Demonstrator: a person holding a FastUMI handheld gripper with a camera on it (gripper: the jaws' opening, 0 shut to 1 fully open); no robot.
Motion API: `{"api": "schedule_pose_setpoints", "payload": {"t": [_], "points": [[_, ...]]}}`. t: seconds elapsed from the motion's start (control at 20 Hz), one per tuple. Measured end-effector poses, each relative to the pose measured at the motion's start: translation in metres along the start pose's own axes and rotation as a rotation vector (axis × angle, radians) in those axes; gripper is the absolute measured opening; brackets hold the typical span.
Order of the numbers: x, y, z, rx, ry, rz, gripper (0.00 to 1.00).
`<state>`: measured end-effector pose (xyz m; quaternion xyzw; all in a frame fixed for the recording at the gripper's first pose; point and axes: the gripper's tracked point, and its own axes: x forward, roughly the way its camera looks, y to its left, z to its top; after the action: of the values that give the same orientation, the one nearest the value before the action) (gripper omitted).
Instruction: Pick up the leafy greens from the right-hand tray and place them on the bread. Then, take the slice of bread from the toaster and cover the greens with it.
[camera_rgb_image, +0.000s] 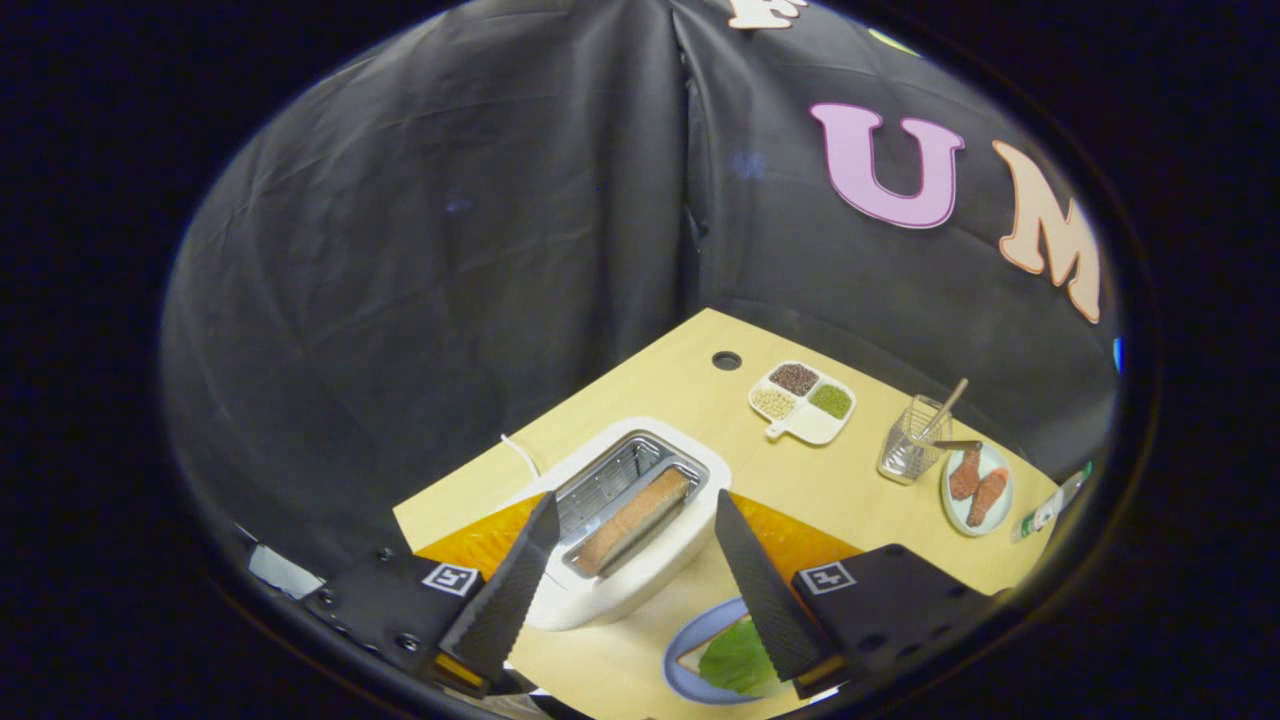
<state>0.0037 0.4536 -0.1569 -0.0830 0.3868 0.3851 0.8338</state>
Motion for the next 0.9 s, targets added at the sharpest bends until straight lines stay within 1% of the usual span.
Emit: {"api": "schedule_pose_setpoints", "payload": {"t": [0.1, 0.2, 0.5, 0.65, 0.8, 0.9], "points": [[0.009, 0.004, -0.005, -0.005, 0.023, 0.001, 0.99], [0.017, 0.002, -0.008, -0.007, 0.042, -0.015, 0.99], [0.041, -0.003, -0.014, 0.046, 0.09, -0.046, 0.86], [0.048, -0.001, -0.013, 0.074, 0.101, -0.045, 0.79], [0.05, 0.004, -0.013, 0.097, 0.111, -0.036, 0.57], [0.05, 0.001, -0.014, 0.115, 0.123, -0.051, 0.42]]}}
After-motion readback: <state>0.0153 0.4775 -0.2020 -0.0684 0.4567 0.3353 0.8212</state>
